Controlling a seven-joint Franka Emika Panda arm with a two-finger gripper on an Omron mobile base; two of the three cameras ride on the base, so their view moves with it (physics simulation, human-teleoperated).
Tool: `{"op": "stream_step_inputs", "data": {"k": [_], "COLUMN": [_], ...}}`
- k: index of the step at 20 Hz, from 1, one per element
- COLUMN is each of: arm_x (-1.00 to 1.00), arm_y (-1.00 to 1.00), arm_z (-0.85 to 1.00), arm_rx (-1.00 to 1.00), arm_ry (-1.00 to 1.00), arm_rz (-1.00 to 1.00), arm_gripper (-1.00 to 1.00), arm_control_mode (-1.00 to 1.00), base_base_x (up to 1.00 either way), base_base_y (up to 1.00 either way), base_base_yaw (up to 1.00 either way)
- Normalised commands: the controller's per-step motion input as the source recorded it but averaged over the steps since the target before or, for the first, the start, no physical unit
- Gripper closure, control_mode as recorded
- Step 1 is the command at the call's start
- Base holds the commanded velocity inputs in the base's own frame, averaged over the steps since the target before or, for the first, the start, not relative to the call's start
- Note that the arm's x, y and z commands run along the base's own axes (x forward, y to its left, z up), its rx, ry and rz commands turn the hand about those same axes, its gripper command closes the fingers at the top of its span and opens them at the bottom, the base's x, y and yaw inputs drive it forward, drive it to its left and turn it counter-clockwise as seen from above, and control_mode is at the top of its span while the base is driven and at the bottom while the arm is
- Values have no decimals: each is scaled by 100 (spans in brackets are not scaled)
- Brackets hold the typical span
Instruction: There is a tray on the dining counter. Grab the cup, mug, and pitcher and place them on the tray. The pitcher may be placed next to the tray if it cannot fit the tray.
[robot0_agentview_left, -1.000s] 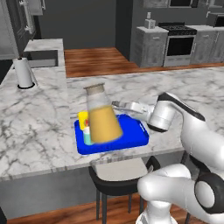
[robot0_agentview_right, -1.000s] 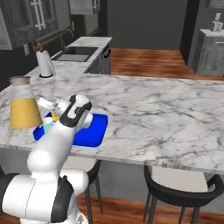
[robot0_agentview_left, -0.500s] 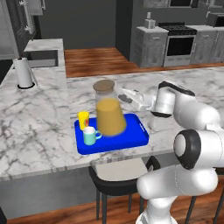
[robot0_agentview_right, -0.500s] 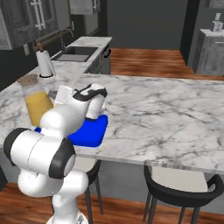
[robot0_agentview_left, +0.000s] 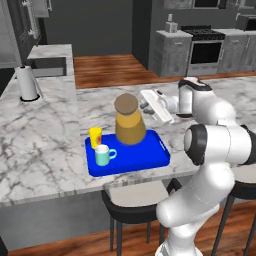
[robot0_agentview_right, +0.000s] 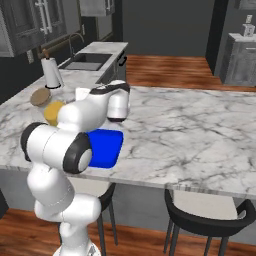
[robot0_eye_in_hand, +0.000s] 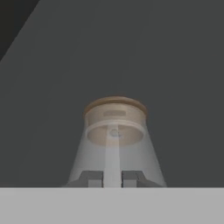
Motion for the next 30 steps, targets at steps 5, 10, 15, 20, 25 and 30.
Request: {"op": "stream_step_inputs", "data": {"k": [5, 10, 15, 20, 25, 30], "arm_x": [57, 48, 34, 25, 40, 47], "arm_y": [-23, -17, -10, 0, 0, 0], "arm_z": [-22, -43, -50, -32, -25, -29], "arm_rx": [0, 0, 3, 11, 10, 2], "arm_ry": [-2, 1, 6, 9, 8, 3], "arm_rz": [-11, -13, -12, -10, -11, -11], "arm_gripper": [100, 100, 100, 100, 100, 100], "arm_control_mode": [-100, -100, -100, -100, -100, -100], "base_base_x": [0, 0, 0, 0, 0, 0], "base_base_y": [0, 0, 0, 0, 0, 0], "base_base_yaw": [0, 0, 0, 0, 0, 0]}}
